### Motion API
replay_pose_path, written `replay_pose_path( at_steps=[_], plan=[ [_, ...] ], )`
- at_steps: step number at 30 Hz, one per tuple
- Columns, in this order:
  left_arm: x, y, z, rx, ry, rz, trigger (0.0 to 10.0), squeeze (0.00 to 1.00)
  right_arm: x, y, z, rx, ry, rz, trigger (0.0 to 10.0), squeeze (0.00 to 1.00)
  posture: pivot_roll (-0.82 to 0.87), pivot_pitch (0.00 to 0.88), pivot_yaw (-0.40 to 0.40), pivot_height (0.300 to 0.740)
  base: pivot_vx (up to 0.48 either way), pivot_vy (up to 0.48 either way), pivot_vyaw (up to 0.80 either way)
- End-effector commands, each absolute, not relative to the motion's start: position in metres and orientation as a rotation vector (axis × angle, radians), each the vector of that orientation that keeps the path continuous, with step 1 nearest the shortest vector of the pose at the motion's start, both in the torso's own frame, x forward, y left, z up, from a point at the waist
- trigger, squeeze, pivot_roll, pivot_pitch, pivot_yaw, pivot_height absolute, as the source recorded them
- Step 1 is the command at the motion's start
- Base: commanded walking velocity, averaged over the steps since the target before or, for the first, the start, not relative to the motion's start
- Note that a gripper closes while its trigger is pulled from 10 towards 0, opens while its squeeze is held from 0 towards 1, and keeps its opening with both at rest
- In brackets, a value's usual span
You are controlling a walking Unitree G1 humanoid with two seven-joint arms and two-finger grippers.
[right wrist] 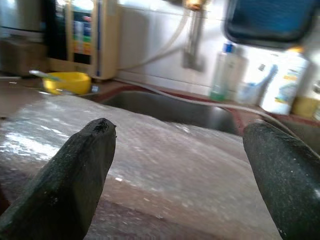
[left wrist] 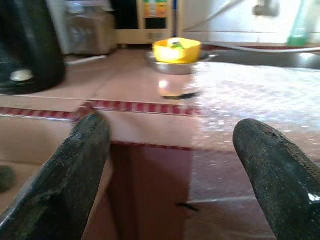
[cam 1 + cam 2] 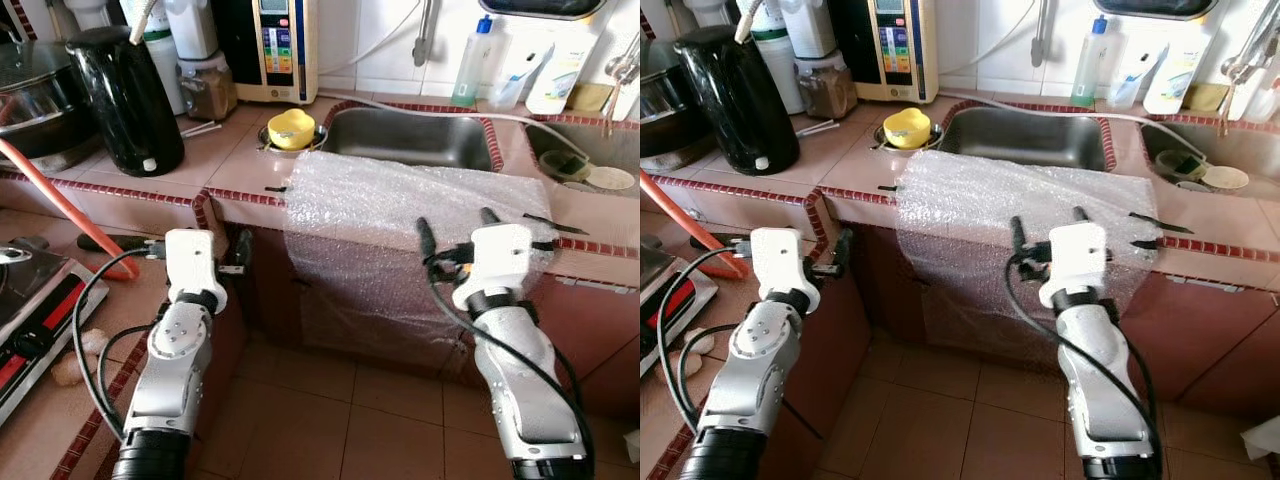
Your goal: Kitchen organization
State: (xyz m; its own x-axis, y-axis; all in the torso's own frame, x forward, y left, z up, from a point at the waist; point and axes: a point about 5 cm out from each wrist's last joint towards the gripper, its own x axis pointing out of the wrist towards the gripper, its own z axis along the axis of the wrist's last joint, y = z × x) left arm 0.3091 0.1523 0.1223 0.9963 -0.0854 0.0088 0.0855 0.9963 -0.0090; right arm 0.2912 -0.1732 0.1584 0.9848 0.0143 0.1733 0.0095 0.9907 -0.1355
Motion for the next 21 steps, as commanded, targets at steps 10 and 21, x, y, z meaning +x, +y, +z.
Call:
replay_pose_path(
  at_steps=[10, 21],
  plan=[
    [0.308, 0.1486, 0.1365, -0.035, -0.052, -0.122, 10.0, 0.0, 0.2939, -0.1727, 0.1642, -0.121, -0.175, 0.024, 10.0, 0.0, 0.01, 0.0, 0.019, 0.74, 0.0, 0.0, 0.0],
    [0.3081, 0.1486, 0.1371, -0.041, -0.05, -0.124, 10.0, 0.0, 0.2977, -0.1681, 0.1584, -0.141, -0.151, 0.017, 10.0, 0.0, 0.01, 0.0, 0.018, 0.74, 0.131, 0.0, 0.0]
  ],
)
